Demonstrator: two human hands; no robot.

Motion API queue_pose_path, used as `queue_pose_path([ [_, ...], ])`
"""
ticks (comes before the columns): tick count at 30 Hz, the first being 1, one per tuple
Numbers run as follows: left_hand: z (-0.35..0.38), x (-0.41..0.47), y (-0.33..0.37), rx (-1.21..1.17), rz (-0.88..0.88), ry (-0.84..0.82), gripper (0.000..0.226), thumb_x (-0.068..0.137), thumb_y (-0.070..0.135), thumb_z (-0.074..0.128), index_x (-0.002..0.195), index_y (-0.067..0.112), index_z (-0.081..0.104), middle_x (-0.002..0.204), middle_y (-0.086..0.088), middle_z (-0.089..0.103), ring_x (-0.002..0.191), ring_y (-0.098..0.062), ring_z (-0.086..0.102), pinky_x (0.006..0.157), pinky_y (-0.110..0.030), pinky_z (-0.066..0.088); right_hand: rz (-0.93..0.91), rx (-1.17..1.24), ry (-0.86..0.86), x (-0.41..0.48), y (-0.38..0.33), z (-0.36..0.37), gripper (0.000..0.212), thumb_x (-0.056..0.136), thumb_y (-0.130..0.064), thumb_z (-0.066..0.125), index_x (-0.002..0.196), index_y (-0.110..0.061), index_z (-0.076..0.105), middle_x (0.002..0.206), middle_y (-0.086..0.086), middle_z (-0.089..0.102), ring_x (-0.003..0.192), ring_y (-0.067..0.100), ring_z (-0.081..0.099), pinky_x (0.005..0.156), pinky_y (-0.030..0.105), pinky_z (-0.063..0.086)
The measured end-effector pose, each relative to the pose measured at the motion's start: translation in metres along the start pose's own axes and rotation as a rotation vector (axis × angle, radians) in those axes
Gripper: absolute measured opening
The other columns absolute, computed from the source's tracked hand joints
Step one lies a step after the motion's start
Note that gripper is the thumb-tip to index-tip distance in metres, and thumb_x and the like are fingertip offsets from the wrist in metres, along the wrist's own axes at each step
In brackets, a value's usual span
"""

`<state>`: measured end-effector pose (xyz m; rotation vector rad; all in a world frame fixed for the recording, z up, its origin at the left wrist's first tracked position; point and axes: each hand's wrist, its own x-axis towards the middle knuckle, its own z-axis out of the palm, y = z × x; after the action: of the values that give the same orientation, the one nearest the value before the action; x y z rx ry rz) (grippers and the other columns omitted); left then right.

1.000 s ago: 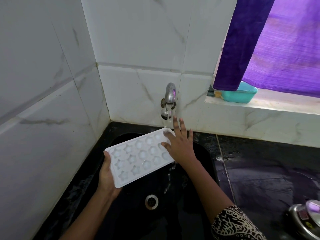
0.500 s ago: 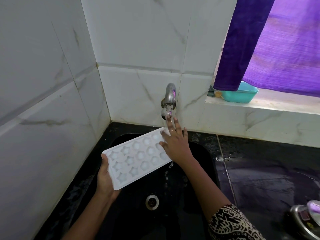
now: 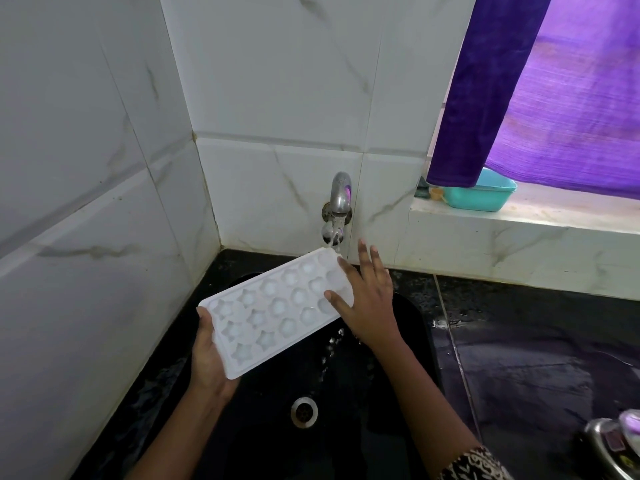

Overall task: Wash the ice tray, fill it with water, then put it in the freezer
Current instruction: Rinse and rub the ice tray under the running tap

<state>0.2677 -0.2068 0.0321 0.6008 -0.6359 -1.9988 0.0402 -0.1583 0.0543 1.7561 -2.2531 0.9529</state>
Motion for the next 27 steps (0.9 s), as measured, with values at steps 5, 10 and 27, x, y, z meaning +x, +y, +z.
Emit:
queue_pose_path([
  [5,-0.007,-0.006,0.004,-0.053,0.046,-0.007,0.081,0.097,0.062,0.011,0.147,0.0,0.026,0.152,-0.028,0.022,0.141,-0.041,0.021,0.115,-0.052,0.016,0.046,0.069,-0.026,-0.002,-0.001,0.001,0.046,0.084,-0.054,0.043,0.112,-0.025,0.064,0.158,-0.002,0.007,0.144,0.013,-0.006,0.113,0.052,0.013],
  [10,-0.003,0.002,-0.003,-0.079,-0.015,0.036,0.07,0.095,0.063,0.022,0.106,0.018,0.075,0.122,-0.014,0.065,0.106,-0.03,0.066,0.071,-0.04,0.058,0.035,-0.081,-0.205,0.011,-0.011,0.0,0.037,0.094,-0.044,0.047,0.124,-0.026,0.056,0.159,-0.001,-0.006,0.145,0.02,-0.012,0.115,0.052,0.003],
  [27,-0.005,0.002,0.008,-0.006,0.056,0.08,0.067,0.093,0.064,0.026,0.12,0.018,0.067,0.127,-0.014,0.062,0.11,-0.03,0.064,0.073,-0.039,0.058,-0.02,-0.176,-0.225,0.012,-0.008,-0.008,0.036,0.089,-0.05,0.052,0.119,-0.032,0.058,0.159,-0.002,-0.01,0.141,0.016,-0.021,0.113,0.055,-0.002],
])
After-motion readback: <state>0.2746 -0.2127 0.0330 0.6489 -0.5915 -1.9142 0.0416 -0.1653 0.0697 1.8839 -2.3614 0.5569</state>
